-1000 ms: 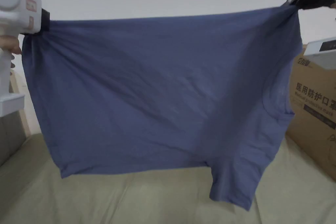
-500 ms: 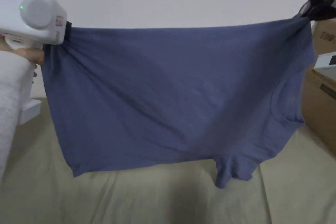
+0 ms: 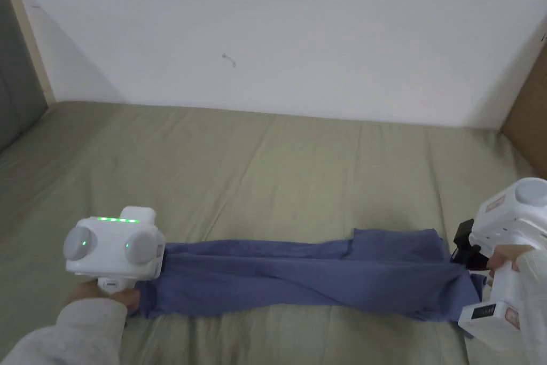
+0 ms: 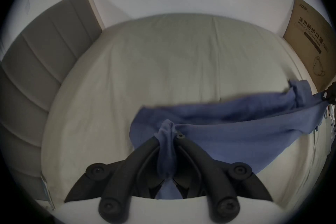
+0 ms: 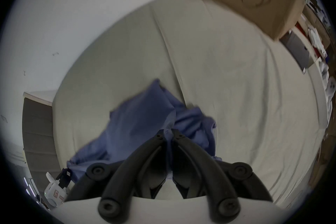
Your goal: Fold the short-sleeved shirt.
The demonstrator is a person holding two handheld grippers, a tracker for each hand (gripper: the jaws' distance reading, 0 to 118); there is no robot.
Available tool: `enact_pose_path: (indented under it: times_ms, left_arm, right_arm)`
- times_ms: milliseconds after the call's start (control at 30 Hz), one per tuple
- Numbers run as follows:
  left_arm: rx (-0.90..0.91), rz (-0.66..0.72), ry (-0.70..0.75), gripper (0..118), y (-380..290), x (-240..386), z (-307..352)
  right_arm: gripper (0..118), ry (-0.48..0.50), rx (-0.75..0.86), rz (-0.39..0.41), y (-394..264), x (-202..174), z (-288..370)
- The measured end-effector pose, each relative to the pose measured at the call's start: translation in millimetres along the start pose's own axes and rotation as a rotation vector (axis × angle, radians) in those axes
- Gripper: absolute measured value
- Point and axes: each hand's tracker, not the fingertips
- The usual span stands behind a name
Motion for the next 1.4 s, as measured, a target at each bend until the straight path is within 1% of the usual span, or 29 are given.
enact_pose_path:
  times_ms: [33, 67, 100, 133, 167, 233, 300, 367, 467, 567, 633, 700, 733, 767, 833, 900, 1000, 1067, 1100, 1133, 1167, 1200, 1233, 1267, 1300, 1333, 1367, 1400]
  left_arm:
    - [-0.007, -0.004, -0.005, 5, -3, -3, 3]
    - [0.004, 0.008, -0.011, 5, -10, -5, 15]
    - [0.017, 0.024, -0.037, 5, -12, -10, 22]
    - [0.023, 0.036, -0.036, 5, -13, -13, 31]
    - [0.055, 0.052, -0.043, 5, -16, -15, 43]
    - [0.095, 0.032, -0.052, 5, -26, -18, 73]
    - [0.130, -0.031, -0.044, 5, -40, -22, 103]
    - [0.181, -0.036, -0.041, 5, -67, -28, 140]
    - [0.199, -0.025, -0.069, 5, -114, -40, 186]
    - [0.200, -0.021, -0.076, 5, -170, -50, 219]
    - [0.180, -0.081, -0.061, 5, -209, -53, 235]
    - [0.151, -0.150, -0.039, 5, -249, -56, 248]
    - [0.147, -0.166, -0.029, 5, -266, -57, 251]
    - [0.141, -0.156, -0.028, 5, -283, -59, 255]
    - [0.114, -0.139, -0.028, 5, -311, -66, 261]
    - [0.085, -0.093, -0.043, 5, -335, -73, 264]
    - [0.073, -0.088, -0.044, 5, -361, -78, 268]
    - [0.075, -0.088, -0.053, 7, -369, -78, 269]
    - [0.074, -0.088, -0.055, 14, -371, -77, 269]
    - [0.066, -0.086, -0.033, 40, -373, -75, 271]
    - [0.062, -0.071, 0.007, 68, -374, -76, 273]
    - [0.062, -0.050, -0.005, 90, -376, -78, 277]
    - [0.069, -0.008, -0.032, 102, -379, -81, 282]
    - [0.086, 0.037, -0.064, 101, -382, -84, 288]
    - [0.093, 0.071, -0.087, 101, -385, -85, 294]
    - [0.088, 0.097, -0.097, 101, -388, -87, 300]
    - [0.087, 0.115, -0.094, 99, -393, -87, 307]
    - [0.097, 0.137, -0.095, 91, -398, -86, 317]
  right_arm:
    - [4, -0.008, 0.002, 0.011, -3, 2, -1]
    - [4, -0.003, 0.022, 0.039, -8, 6, -4]
    - [3, 0.020, 0.034, 0.073, -9, 8, 13]
    - [3, 0.026, 0.034, 0.085, -13, 11, 21]
    - [3, 0.038, 0.059, 0.079, -20, 16, 34]
    - [3, 0.072, 0.075, 0.101, -34, 28, 56]
    - [3, 0.109, 0.109, 0.119, -64, 48, 79]
    - [4, 0.126, 0.117, 0.117, -95, 71, 103]
    - [4, 0.157, 0.113, 0.112, -154, 108, 133]
    - [3, 0.161, 0.094, 0.126, -217, 142, 152]
    - [4, 0.145, 0.077, 0.137, -258, 164, 161]
    - [4, 0.140, 0.069, 0.170, -300, 184, 166]
    - [3, 0.111, 0.051, 0.171, -314, 191, 166]
    - [3, 0.111, 0.042, 0.176, -333, 201, 166]
    - [4, 0.126, 0.000, 0.165, -358, 218, 163]
    - [4, 0.150, -0.022, 0.097, -379, 235, 163]
    - [3, 0.178, -0.027, 0.053, -398, 251, 161]
    - [4, 0.159, -0.021, 0.057, -409, 262, 159]
    - [4, 0.175, -0.009, 0.057, -388, 244, 162]
    - [6, 0.181, -0.007, 0.057, -388, 243, 162]
    - [17, 0.230, -0.072, 0.050, -391, 241, 164]
    - [37, 0.204, -0.057, 0.073, -403, 257, 159]
    - [64, 0.182, -0.033, 0.101, -404, 256, 162]
    - [71, 0.167, -0.013, 0.132, -406, 255, 166]
    - [71, 0.126, 0.074, 0.198, -407, 258, 169]
    - [71, 0.130, 0.096, 0.216, -403, 247, 191]
    - [71, 0.132, 0.122, 0.238, -405, 243, 201]
    - [70, 0.141, 0.140, 0.238, -407, 241, 209]
